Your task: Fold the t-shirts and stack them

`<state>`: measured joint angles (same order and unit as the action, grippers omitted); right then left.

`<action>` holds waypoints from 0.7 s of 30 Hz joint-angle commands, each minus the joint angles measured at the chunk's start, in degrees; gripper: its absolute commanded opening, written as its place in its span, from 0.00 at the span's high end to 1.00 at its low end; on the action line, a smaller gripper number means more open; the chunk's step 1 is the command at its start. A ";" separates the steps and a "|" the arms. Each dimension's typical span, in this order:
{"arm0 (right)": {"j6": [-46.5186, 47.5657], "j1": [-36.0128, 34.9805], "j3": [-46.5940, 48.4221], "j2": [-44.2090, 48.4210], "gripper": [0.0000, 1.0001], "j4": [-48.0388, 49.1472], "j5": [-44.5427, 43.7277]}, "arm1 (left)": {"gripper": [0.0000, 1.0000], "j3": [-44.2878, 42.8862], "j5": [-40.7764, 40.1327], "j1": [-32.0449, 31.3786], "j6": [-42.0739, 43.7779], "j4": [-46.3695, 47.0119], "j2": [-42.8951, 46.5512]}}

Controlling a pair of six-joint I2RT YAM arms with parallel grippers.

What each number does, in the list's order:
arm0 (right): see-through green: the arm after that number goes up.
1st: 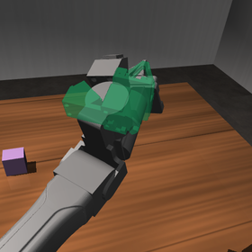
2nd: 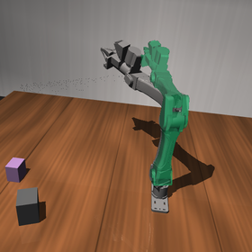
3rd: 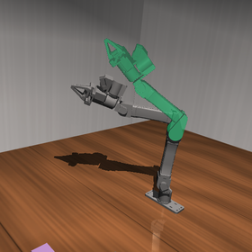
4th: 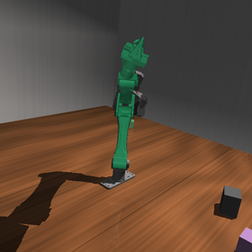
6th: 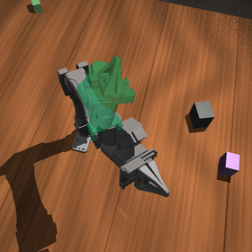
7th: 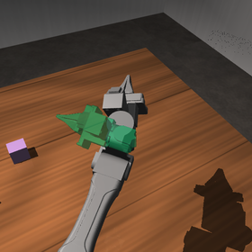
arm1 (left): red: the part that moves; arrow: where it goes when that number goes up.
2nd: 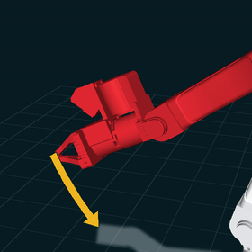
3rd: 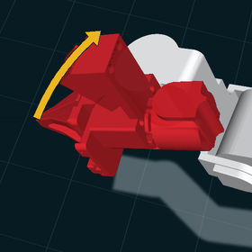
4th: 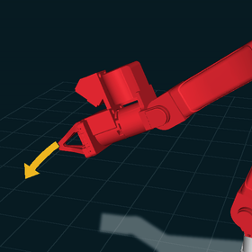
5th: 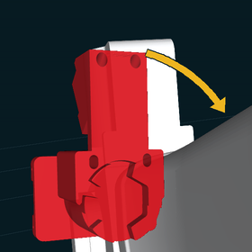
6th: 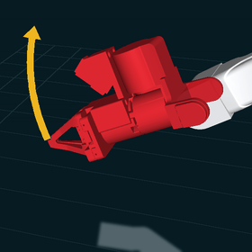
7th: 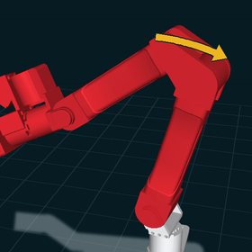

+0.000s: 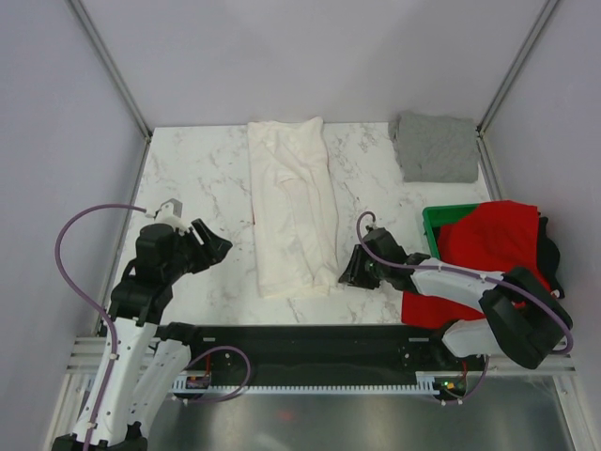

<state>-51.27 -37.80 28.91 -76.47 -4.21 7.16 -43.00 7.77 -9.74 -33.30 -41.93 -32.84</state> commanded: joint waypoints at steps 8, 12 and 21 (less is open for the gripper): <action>-2.17 -2.45 -0.69 0.00 0.85 3.23 -0.39 | 0.34 0.11 0.58 -0.11 2.45 0.89 -0.03; -3.14 -2.54 -2.71 -2.27 1.00 6.93 0.49 | 0.35 0.11 0.76 -0.11 2.54 0.98 -0.03; -1.65 -2.45 -2.37 0.95 1.00 4.39 -2.06 | 0.34 0.20 0.67 -0.11 2.54 1.06 0.14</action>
<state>-54.22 -40.03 26.89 -78.19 2.35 7.75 -42.96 7.84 -9.74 -33.26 -41.91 -32.93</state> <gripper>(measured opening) 0.007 0.655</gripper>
